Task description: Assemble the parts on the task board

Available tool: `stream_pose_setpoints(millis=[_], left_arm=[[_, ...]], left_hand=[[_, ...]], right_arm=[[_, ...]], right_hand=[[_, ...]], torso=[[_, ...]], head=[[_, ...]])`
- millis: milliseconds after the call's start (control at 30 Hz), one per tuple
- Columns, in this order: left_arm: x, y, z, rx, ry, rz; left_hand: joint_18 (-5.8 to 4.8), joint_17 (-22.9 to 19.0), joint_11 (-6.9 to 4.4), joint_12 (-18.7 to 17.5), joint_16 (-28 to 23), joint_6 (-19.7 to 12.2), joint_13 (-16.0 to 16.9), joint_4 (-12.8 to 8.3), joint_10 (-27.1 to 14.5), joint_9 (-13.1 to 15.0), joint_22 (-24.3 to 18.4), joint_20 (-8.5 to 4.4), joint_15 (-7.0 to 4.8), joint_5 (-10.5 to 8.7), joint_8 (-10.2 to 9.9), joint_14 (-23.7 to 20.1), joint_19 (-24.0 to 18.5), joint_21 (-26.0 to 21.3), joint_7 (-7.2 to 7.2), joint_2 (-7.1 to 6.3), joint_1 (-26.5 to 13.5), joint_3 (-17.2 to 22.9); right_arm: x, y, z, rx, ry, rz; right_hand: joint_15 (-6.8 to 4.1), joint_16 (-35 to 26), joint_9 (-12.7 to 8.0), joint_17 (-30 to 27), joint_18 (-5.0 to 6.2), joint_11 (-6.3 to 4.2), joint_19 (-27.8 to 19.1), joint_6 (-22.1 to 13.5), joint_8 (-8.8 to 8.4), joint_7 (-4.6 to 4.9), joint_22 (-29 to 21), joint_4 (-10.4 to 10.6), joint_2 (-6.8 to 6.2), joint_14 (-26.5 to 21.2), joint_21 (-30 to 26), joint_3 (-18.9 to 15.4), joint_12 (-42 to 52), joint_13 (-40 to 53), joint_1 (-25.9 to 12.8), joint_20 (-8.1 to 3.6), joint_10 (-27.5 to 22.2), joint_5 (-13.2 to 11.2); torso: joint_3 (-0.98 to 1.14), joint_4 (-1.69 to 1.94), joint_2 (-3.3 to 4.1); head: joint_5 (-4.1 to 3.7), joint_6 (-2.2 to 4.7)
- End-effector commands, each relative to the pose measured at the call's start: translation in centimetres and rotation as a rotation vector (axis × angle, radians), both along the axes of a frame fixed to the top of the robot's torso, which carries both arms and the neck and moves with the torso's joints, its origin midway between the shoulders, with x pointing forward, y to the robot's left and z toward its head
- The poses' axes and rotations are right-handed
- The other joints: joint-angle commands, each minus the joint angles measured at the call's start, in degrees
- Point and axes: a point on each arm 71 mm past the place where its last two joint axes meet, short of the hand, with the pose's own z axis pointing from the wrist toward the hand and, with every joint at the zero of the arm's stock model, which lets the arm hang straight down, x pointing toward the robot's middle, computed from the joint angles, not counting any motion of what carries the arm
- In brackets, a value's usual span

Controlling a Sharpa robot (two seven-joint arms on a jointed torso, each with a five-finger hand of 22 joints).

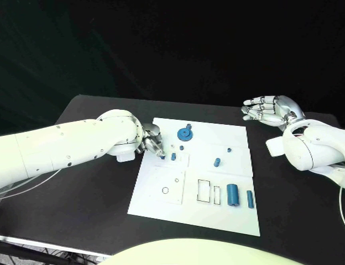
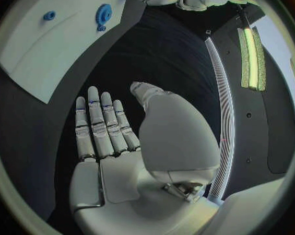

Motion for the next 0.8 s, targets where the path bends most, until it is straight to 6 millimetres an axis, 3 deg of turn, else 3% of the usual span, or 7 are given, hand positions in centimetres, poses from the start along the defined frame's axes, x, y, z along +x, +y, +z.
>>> stream_pose_setpoints(millis=[33, 800], left_arm=[[-0.23, -0.3, -0.19, 0.003, 0.021, -0.017], [-0.3, -0.2, -0.34, 0.029, 0.032, -0.024]], left_hand=[[-0.61, 15.1, -0.02, 0.3, 0.4, 1.1, 0.0, -8.6, 0.2, 0.1, 0.0, -0.19, -0.35, 0.17, 0.2, 6.1, 0.3, 0.0, -0.71, 0.45, 0.2, 8.8], [-0.63, 15.1, -0.02, 0.3, 0.4, 1.2, 0.0, -8.7, 0.3, 0.1, 0.0, -0.2, -0.35, 0.14, 0.1, 6.1, 0.3, 0.0, -0.72, 0.44, 0.1, 9.0]], right_arm=[[-0.01, 0.1, 0.01, 0.002, -0.003, 0.018], [-0.01, 0.0, 0.0, 0.001, -0.003, 0.016]], right_hand=[[-0.02, -0.4, -0.1, -0.1, 0.56, 0.07, -0.4, 0.3, -0.07, 4.97, 0.0, 0.0, 0.29, 0.2, 0.0, -0.2, 0.1, -0.1, -0.5, -0.14, 0.1, 0.0], [-0.02, -0.4, -0.1, -0.1, 0.56, 0.07, -0.4, 0.3, -0.07, 4.97, 0.0, 0.0, 0.29, 0.2, 0.0, -0.2, 0.1, -0.1, -0.5, -0.14, 0.1, 0.0]], torso=[[-0.02, -0.01, 0.01], [0.02, 0.03, 0.01]], head=[[-0.2, -0.04], [-0.21, -0.14]])
